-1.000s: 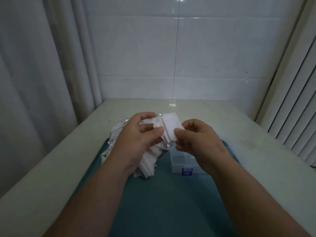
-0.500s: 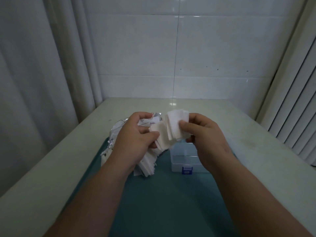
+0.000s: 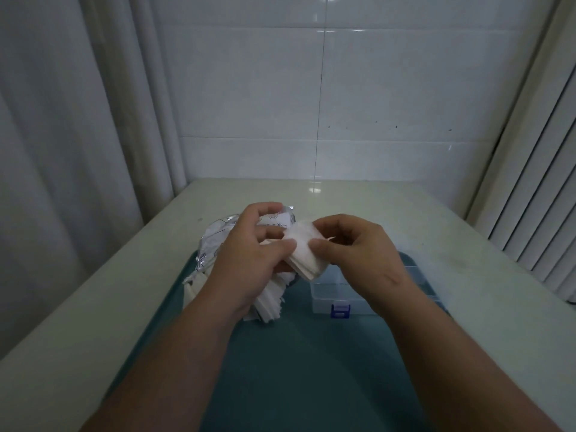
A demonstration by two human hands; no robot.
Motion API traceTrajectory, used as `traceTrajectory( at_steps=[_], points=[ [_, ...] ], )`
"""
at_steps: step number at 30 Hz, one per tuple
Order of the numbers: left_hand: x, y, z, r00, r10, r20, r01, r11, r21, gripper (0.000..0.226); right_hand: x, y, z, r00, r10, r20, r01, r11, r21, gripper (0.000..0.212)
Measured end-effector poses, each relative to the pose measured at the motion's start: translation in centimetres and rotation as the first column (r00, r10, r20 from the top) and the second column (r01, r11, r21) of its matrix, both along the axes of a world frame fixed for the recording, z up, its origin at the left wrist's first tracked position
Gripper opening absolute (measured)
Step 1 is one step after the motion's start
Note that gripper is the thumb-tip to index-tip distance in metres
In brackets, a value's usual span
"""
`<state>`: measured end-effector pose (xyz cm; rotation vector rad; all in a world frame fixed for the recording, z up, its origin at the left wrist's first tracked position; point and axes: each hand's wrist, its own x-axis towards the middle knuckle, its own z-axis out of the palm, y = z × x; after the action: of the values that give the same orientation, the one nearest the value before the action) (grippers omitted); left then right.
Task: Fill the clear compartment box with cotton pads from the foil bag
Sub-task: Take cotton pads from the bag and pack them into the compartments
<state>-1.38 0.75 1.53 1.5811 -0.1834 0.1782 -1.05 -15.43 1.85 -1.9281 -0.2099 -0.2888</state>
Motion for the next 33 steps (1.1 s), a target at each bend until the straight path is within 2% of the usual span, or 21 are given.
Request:
traceTrajectory(
  at_steps=[3,6,10,14,17,20,27,33],
  points=[
    [0.0,-0.3,-0.2,1.000,0.020,0.008,-0.020,1.000,0.008,0.053,0.4,-0.8,0.2,0.996,-0.001,-0.092,-0.003,0.999,-0.041,0.027],
    [0.1,-0.8,-0.4,1.000,0.016,-0.003,-0.016,1.000,0.006,0.054,0.4,-1.6,0.4,0.980,0.052,-0.194,-0.052,0.999,0.006,0.021],
    [0.4,-1.9,-0.8,0.999,0.044,0.001,-0.044,0.998,0.045,0.044,0.5,-2.4,0.5,0.987,0.038,-0.159,-0.051,0.995,-0.083,0.009],
    [0.3,-3.5,-1.3,0.995,-0.003,-0.102,0.009,0.999,0.054,0.028,0.7,-3.0,0.4,0.982,0.015,-0.188,-0.050,0.982,-0.181,0.009],
    [0.3,-3.7,-1.5,0.986,0.005,-0.165,0.011,0.996,0.092,0.033,0.9,-3.4,0.3,0.977,-0.024,-0.212,-0.027,0.972,-0.235,0.011],
    [0.8,-3.4,-1.9,0.981,0.025,-0.191,-0.005,0.995,0.104,0.026,1.0,-3.7,0.2,0.973,-0.048,-0.225,-0.015,0.963,-0.270,0.011],
    [0.8,-2.2,-1.7,0.981,0.061,-0.185,-0.042,0.993,0.106,0.025,1.1,-4.0,-0.1,0.956,-0.031,-0.293,-0.066,0.947,-0.315,0.010],
    [0.7,-3.2,-1.8,0.989,0.100,-0.113,-0.090,0.992,0.090,0.030,1.1,-3.7,-0.1,0.976,0.002,-0.217,-0.065,0.957,-0.284,0.012]
  ],
)
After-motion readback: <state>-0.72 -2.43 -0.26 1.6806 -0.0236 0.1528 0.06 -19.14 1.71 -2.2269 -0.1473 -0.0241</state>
